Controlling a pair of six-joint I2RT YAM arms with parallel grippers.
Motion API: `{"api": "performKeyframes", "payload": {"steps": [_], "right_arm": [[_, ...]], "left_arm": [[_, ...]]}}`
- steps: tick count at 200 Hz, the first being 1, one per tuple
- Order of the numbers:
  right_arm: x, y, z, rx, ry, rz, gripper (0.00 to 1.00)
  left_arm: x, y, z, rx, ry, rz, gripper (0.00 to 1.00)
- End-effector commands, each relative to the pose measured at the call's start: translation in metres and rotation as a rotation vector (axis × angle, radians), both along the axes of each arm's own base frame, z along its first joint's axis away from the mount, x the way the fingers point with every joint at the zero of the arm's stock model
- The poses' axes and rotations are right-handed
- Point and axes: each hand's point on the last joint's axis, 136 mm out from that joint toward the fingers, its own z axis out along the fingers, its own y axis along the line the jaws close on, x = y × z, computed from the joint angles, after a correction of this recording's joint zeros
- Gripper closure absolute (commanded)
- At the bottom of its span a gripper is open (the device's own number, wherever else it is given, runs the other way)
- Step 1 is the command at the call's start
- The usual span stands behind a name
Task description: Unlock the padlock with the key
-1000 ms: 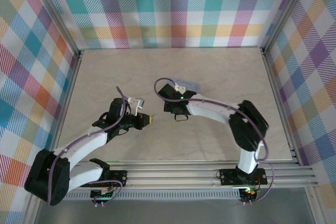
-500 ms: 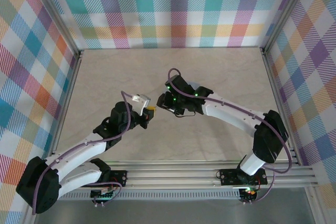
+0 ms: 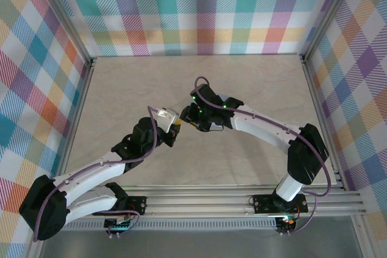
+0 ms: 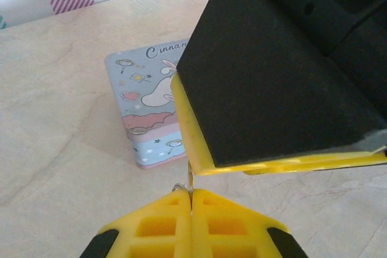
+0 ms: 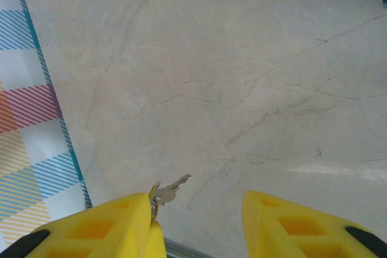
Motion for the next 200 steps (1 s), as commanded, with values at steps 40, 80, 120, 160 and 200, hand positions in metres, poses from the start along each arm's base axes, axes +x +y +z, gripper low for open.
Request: {"api": "performKeyframes", "payload": {"steps": [40,80,120,160,200], "right_arm": [[0.013,0.009,0.014,0.131,0.002,-0.068,0.52],[0.016,0.012,0.013,0.156,0.015,-0.089,0.52],[0.019,0.009,0.019,0.170,0.008,-0.104,0.54],[0.020,0.016,0.011,0.190,0.044,-0.107,0.51],[0.021,0.017,0.008,0.189,0.051,-0.116,0.48]], "left_arm": [[-0.003,-0.012,0.017,-0.045,-0.047,-0.041,1.00],[-0.004,-0.011,0.011,-0.038,-0.040,-0.041,1.00],[-0.006,-0.009,0.004,-0.041,-0.036,-0.037,1.00],[-0.006,-0.010,0.001,-0.042,-0.030,-0.042,1.00],[-0.007,-0.011,0.000,-0.038,-0.029,-0.049,1.00]]}}
